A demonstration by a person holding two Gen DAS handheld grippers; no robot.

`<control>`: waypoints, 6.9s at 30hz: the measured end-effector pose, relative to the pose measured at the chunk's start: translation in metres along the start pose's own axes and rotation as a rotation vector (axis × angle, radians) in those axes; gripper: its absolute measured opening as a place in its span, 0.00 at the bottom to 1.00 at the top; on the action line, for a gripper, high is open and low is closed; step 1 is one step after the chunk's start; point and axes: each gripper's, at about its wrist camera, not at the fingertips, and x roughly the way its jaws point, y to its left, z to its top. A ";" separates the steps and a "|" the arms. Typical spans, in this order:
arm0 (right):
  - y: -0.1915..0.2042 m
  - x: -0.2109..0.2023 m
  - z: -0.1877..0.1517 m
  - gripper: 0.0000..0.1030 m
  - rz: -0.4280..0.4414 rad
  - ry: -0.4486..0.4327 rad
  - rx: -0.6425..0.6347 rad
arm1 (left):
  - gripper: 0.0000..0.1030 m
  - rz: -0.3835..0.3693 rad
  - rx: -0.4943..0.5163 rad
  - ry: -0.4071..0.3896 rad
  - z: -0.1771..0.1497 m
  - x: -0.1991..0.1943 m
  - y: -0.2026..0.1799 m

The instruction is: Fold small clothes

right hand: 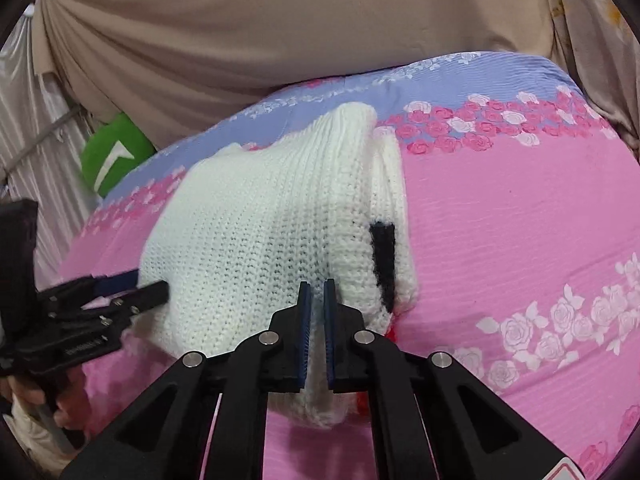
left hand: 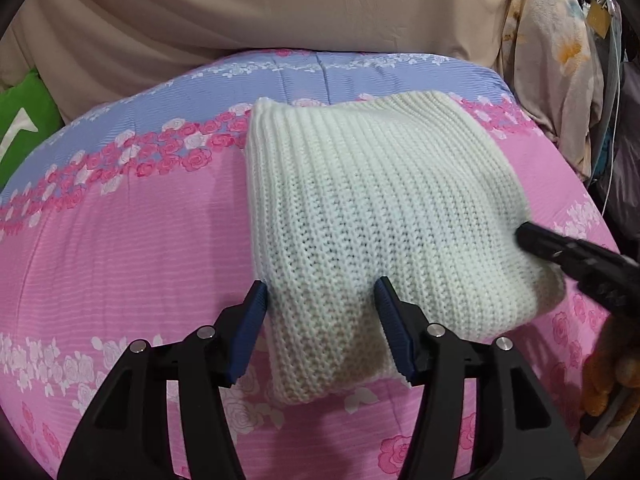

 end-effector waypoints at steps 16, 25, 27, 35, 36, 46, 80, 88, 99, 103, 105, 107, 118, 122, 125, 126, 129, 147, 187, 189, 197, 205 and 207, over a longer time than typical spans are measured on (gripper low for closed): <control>0.016 0.022 -0.004 0.05 -0.028 0.087 -0.061 | 0.56 0.001 -0.025 0.012 -0.002 0.006 0.004; 0.003 -0.017 0.018 0.46 0.048 -0.056 0.008 | 0.60 -0.062 -0.069 -0.013 0.004 -0.009 0.009; -0.007 -0.004 0.026 0.61 0.005 -0.048 0.013 | 0.72 -0.095 -0.084 -0.053 0.014 -0.019 0.009; -0.016 0.000 0.040 0.21 0.110 -0.067 0.040 | 0.76 -0.072 -0.095 -0.108 0.042 -0.021 0.006; -0.020 0.003 0.040 0.21 0.103 -0.063 0.046 | 0.76 -0.070 -0.093 -0.106 0.042 -0.019 0.005; -0.046 0.014 0.023 0.51 0.059 0.030 0.150 | 0.86 -0.102 -0.136 -0.021 0.044 0.012 0.014; 0.077 -0.045 0.140 0.44 0.297 -0.336 -0.058 | 0.45 -0.322 0.021 -0.419 0.135 -0.122 0.074; 0.076 0.144 0.138 0.49 0.212 0.001 0.067 | 0.70 -0.144 -0.168 -0.241 0.134 -0.001 0.178; 0.124 0.121 0.141 0.42 0.197 -0.046 -0.069 | 0.65 -0.212 -0.268 -0.191 0.109 0.004 0.215; 0.142 0.182 0.129 0.15 -0.017 0.067 -0.233 | 0.65 -0.051 -0.125 -0.128 0.105 0.034 0.183; 0.125 0.205 0.126 0.08 -0.073 0.081 -0.218 | 0.65 0.008 -0.111 -0.073 0.097 0.060 0.178; 0.112 0.198 0.134 0.09 -0.021 0.095 -0.117 | 0.72 0.072 -0.078 -0.105 0.090 0.064 0.175; 0.129 0.159 0.098 0.07 -0.052 0.030 -0.189 | 0.82 0.133 -0.113 -0.122 0.075 0.047 0.167; 0.130 0.133 0.076 0.18 -0.045 -0.012 -0.165 | 0.95 0.169 -0.134 -0.157 0.054 0.032 0.160; 0.124 0.129 0.049 0.34 -0.098 -0.027 -0.133 | 0.95 0.207 -0.142 -0.157 0.040 0.030 0.151; 0.120 0.128 0.041 0.39 -0.108 -0.033 -0.113 | 0.95 0.212 -0.143 -0.155 0.035 0.031 0.149; 0.115 0.129 0.026 0.55 -0.144 -0.028 -0.089 | 0.95 0.240 -0.146 -0.148 0.022 0.034 0.140; 0.126 0.123 0.009 0.70 -0.260 -0.042 -0.089 | 0.95 0.322 -0.163 -0.164 0.010 0.031 0.128; 0.136 0.129 0.005 0.75 -0.304 -0.023 -0.116 | 0.95 0.344 -0.137 -0.141 0.011 0.034 0.121; 0.136 0.129 0.005 0.75 -0.307 -0.022 -0.118 | 0.95 0.346 -0.135 -0.140 0.012 0.034 0.121; 0.136 0.129 0.005 0.75 -0.321 -0.021 -0.113 | 0.95 0.367 -0.129 -0.134 0.012 0.035 0.118; 0.137 0.129 0.005 0.75 -0.332 -0.021 -0.116 | 0.95 0.385 -0.129 -0.131 0.012 0.035 0.116; 0.137 0.129 0.004 0.75 -0.332 -0.021 -0.114 | 0.95 0.387 -0.130 -0.132 0.012 0.035 0.116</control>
